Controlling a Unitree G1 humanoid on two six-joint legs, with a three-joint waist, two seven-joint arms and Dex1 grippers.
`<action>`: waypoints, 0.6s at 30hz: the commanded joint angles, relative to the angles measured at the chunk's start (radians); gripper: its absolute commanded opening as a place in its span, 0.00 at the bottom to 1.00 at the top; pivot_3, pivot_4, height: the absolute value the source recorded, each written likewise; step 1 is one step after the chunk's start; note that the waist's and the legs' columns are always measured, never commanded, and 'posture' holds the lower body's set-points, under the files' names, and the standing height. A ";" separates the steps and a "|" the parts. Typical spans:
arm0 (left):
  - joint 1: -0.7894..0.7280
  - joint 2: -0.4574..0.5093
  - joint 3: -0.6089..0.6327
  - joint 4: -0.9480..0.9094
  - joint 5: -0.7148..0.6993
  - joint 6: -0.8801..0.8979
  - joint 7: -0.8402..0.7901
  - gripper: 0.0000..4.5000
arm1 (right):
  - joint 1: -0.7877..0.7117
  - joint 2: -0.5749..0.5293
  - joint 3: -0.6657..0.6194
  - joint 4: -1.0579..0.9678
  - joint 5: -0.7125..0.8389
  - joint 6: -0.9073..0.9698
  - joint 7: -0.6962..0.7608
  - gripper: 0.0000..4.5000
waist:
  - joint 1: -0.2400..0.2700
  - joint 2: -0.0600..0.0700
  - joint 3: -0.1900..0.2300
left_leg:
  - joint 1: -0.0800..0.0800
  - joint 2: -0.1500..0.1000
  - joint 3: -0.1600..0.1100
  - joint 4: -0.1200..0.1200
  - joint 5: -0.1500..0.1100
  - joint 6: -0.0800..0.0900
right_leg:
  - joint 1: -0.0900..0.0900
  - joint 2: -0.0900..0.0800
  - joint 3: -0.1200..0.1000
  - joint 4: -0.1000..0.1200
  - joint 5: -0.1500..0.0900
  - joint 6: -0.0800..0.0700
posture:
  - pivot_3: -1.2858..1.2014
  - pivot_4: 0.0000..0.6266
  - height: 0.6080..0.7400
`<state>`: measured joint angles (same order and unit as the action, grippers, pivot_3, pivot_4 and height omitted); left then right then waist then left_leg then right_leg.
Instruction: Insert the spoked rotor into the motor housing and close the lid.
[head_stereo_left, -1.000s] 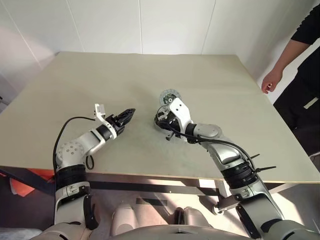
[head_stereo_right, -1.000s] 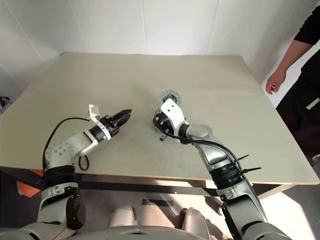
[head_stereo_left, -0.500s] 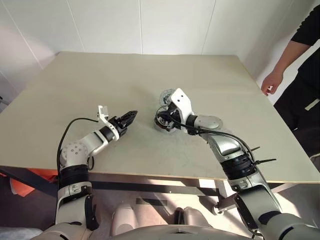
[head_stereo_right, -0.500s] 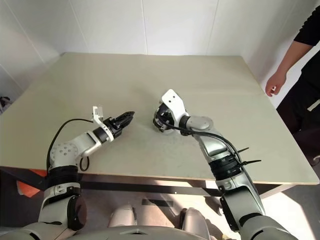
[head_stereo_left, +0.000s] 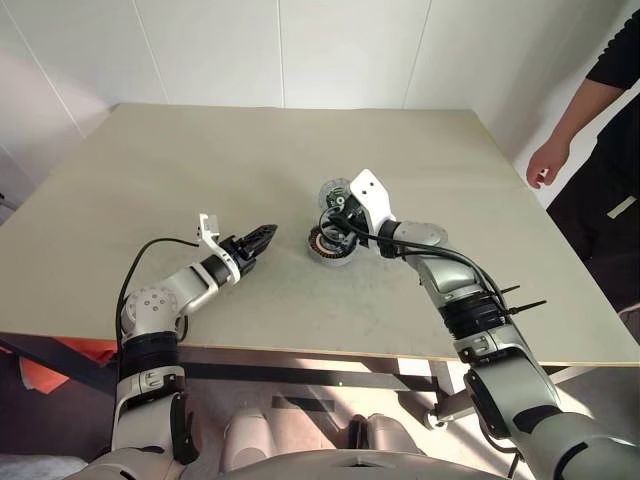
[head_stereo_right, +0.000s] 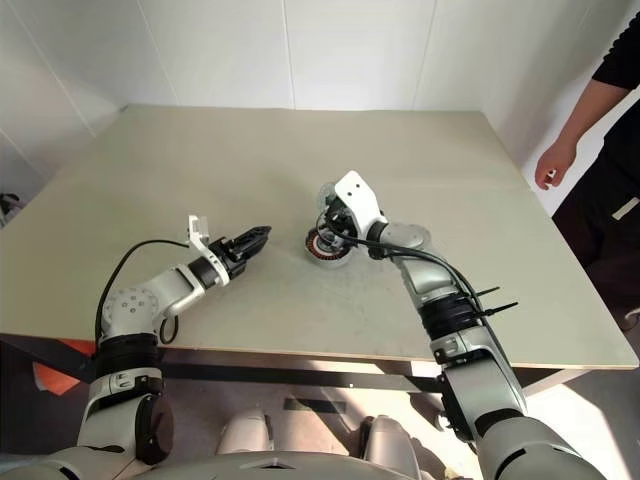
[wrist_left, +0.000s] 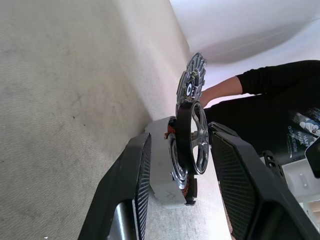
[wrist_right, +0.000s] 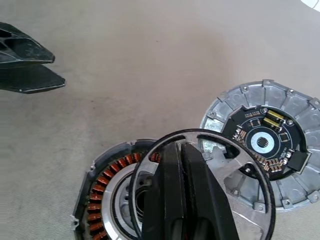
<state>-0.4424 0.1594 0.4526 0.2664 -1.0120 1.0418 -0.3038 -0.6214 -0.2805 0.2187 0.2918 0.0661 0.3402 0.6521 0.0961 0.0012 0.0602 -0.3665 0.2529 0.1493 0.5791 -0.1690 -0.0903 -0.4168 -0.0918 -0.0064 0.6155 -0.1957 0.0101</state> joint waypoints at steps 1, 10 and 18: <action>0.000 0.004 -0.001 -0.035 -0.008 -0.009 -0.009 0.45 | -0.009 -0.005 -0.016 -0.120 0.005 0.009 -0.004 0.00 | 0.000 0.000 0.000 | 0.000 0.000 0.000 0.000 0.000 0.000 | 0.000 0.000 0.000 0.000 0.000 0.000 | 0.52 0.00 1.00; -0.005 0.001 -0.018 -0.037 -0.002 -0.008 -0.015 0.46 | -0.035 -0.067 -0.180 -0.071 0.074 0.145 -0.043 0.19 | 0.002 0.000 0.000 | 0.001 0.000 0.000 0.001 0.000 0.000 | 0.001 0.000 0.000 0.001 0.000 0.000 | 0.52 0.00 1.00; 0.002 0.011 -0.028 -0.036 0.004 -0.009 -0.023 0.46 | -0.055 -0.093 -0.468 0.003 0.337 0.516 -0.050 0.41 | -0.001 0.000 0.000 | 0.001 0.000 0.000 0.000 0.000 0.000 | 0.000 0.000 0.001 0.001 0.000 0.000 | 0.52 0.00 1.00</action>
<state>-0.4351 0.1625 0.4259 0.2594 -1.0035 1.0423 -0.3097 -0.6411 -0.3639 -0.2001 0.3070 0.3321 0.7913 0.5899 0.0949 0.0012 0.0602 -0.3657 0.2527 0.1493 0.5795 -0.1689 -0.0904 -0.4164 -0.0916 -0.0058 0.6164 -0.1957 0.0100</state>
